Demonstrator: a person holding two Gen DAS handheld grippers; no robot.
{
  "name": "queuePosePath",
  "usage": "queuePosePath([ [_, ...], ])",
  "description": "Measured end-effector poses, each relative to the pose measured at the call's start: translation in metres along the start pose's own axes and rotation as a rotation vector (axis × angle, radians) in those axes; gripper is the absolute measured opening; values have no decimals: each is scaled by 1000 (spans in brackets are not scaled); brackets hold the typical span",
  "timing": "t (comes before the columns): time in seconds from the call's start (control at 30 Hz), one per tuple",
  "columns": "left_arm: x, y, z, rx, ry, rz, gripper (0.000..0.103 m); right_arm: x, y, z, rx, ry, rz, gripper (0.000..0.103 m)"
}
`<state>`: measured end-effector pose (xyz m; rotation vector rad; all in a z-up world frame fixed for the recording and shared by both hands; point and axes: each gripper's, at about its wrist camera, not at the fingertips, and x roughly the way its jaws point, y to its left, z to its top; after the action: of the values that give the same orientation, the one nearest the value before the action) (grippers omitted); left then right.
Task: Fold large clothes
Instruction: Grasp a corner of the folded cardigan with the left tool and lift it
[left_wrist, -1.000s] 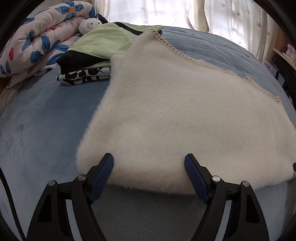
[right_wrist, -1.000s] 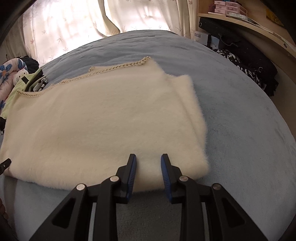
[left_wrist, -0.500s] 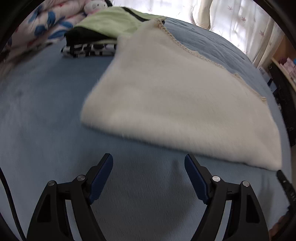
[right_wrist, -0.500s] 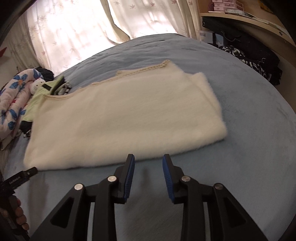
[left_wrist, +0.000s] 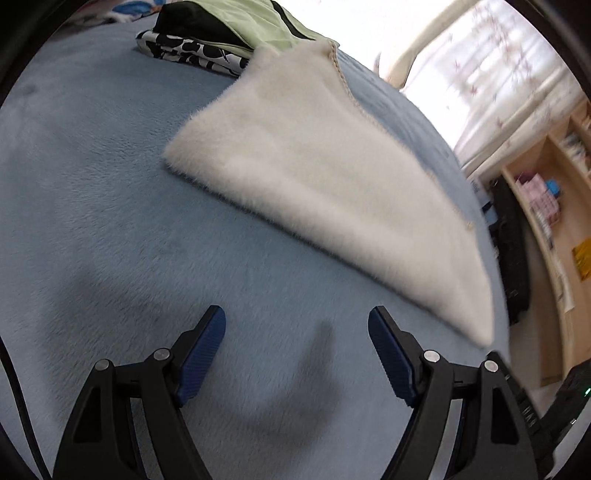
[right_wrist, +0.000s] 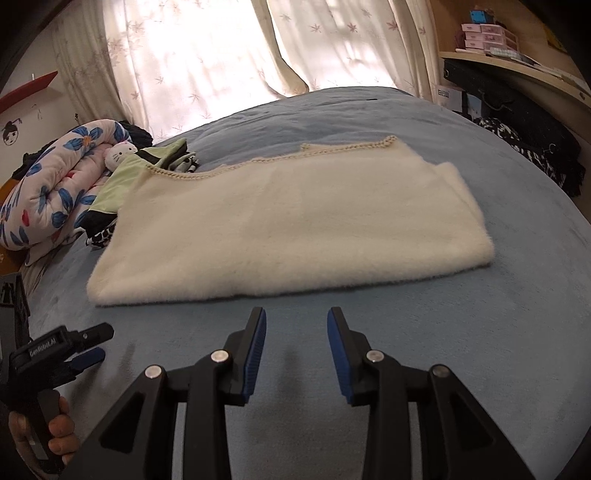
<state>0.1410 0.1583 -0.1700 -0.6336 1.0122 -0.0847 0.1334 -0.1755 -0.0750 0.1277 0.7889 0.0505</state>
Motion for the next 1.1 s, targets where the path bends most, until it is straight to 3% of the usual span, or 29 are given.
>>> queuePosePath([
  [0.2,24,14,22,-85,-35,-81,78,13,12,2,-28,-14,12,35],
  [0.4,47,15,46,-93,-123,-80,79,36,26,12,-53,-6,35,35],
  [0.63,75,13,105,-158,-177,-79,79,51,39,34,-68,-31,50,35],
  [0.7,77,21,109,-183,-204,-69,68,55,42,40,-64,-35,50,35],
  [0.77,78,25,103,-173,-238,-49,47,62,43,46,-64,-40,41,34],
  [0.87,70,32,89,-145,-282,-83,34,73,48,58,-95,-44,0,34],
  [0.97,64,34,86,-143,-292,-96,31,85,55,74,-121,-59,-11,29],
  [1.1,60,26,85,-101,-322,-53,30,111,69,95,-188,-88,-49,23],
])
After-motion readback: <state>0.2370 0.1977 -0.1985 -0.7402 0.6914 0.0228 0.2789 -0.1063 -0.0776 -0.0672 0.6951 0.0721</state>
